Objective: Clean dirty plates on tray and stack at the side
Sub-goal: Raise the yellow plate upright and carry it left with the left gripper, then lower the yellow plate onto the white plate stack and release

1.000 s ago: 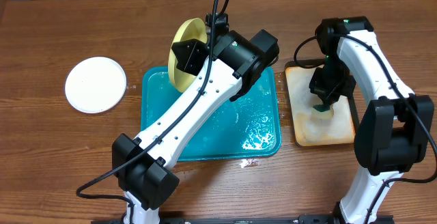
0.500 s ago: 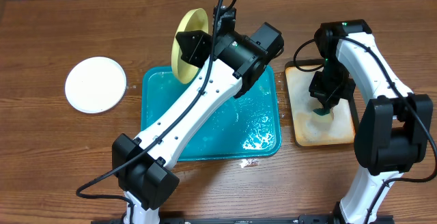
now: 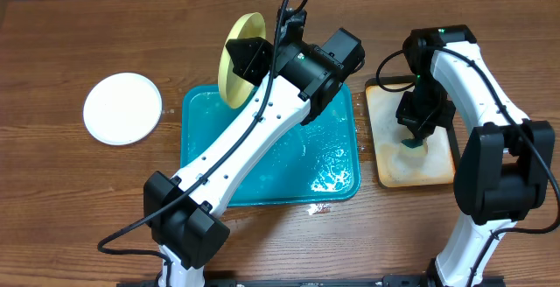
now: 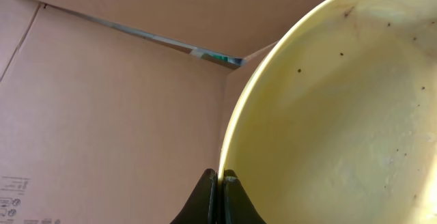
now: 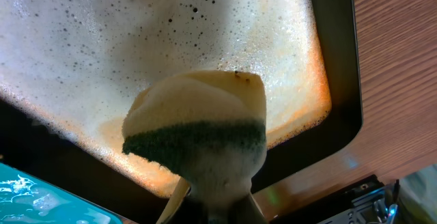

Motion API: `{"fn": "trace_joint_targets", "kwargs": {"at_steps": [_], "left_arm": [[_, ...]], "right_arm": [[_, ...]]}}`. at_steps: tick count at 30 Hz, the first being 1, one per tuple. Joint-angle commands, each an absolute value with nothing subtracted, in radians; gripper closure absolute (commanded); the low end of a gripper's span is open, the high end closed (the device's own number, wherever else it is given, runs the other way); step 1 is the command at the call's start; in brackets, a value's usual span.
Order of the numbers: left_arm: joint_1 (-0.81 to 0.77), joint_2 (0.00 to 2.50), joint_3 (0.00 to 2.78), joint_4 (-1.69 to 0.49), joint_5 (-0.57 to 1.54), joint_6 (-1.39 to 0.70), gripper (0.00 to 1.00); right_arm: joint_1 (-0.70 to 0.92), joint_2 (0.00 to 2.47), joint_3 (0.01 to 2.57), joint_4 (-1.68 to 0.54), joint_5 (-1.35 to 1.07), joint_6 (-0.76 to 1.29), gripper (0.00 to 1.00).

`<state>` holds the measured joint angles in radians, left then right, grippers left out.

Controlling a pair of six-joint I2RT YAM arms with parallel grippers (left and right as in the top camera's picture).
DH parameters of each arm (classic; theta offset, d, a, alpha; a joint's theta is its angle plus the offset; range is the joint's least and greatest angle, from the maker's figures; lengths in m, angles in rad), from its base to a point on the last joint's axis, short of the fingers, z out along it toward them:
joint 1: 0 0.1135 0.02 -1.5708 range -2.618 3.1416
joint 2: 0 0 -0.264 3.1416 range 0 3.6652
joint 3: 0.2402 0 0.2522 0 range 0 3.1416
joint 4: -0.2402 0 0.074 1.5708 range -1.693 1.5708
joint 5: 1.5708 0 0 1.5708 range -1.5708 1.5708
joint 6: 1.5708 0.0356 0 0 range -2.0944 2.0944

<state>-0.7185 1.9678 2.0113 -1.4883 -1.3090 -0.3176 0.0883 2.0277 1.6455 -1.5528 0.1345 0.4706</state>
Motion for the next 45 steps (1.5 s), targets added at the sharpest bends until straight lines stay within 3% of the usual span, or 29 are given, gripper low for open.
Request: {"fn": "trace_joint_targets", "kwargs": {"at_steps": [1,10,24,32,37,45], "left_arm": [[-0.723,1.974,2.035,-1.488,-1.343,-0.310,0.96],[-0.712,1.975,2.035,-1.498,-1.333,-0.317,0.96],[-0.687,1.958,2.035,-1.650,-1.242,-0.542,0.96],[-0.653,1.956,2.036,-1.676,-0.811,-0.676,0.96],[-0.543,1.954,2.036,-1.675,-0.556,-0.748,0.96],[-0.309,1.898,2.036,-1.553,-0.231,-0.598,0.95]], "right_arm": [[0.088,2.020,1.642,-1.551,0.142,0.470,0.96],[0.088,2.020,1.642,-1.551,0.141,0.470,0.96],[0.088,2.020,1.642,-1.558,0.138,0.470,0.96],[0.088,2.020,1.642,-1.561,0.138,0.466,0.96],[0.088,2.020,1.642,-1.569,0.133,0.463,0.96],[0.088,2.020,1.642,-1.562,0.133,0.458,0.96]]}}
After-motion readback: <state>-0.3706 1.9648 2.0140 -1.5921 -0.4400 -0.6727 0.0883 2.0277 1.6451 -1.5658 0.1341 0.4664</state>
